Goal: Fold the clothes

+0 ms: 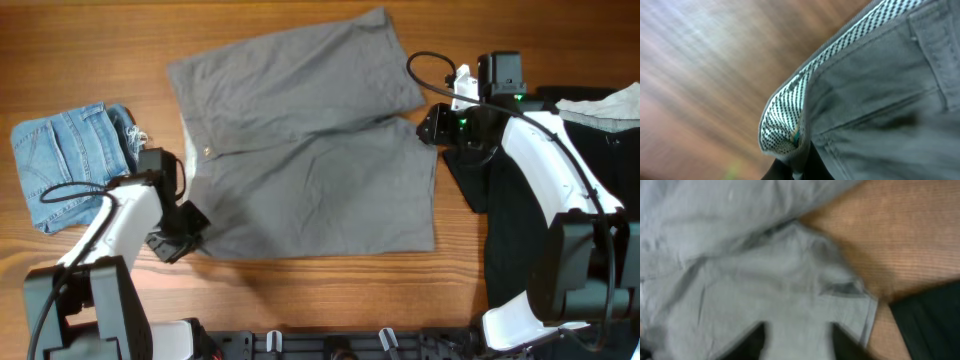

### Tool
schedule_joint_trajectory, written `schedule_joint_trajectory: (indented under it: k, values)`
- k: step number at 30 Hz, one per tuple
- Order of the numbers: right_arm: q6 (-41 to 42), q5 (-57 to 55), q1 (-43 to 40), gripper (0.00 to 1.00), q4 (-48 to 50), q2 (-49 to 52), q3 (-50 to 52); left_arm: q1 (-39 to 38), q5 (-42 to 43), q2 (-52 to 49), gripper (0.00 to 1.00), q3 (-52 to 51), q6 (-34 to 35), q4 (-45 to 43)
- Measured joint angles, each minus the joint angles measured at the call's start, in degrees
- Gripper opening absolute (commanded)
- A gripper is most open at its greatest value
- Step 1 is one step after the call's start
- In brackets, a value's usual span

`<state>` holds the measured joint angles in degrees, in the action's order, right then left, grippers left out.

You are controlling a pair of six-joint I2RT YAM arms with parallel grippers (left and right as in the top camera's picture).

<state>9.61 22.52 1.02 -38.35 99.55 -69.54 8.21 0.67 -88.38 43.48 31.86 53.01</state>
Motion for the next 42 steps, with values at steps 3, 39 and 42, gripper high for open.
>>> schedule_joint_trajectory:
  k: [3, 39, 42]
  values:
    - [0.17, 3.34, 1.16, 0.04, 7.26, 0.0, 4.68, 2.03, -1.01, 0.98, 0.04, 2.56, -0.02, 1.51]
    - [13.6, 0.09, -0.31, 0.49, -15.76, -13.22, 28.11, 2.1, -1.73, 8.59, 0.06, 7.28, -0.02, 6.8]
    - [14.88, 1.88, -0.28, 0.52, -13.62, -13.2, 32.39, 2.1, -1.7, 8.59, 0.07, 7.28, -0.02, 6.62]
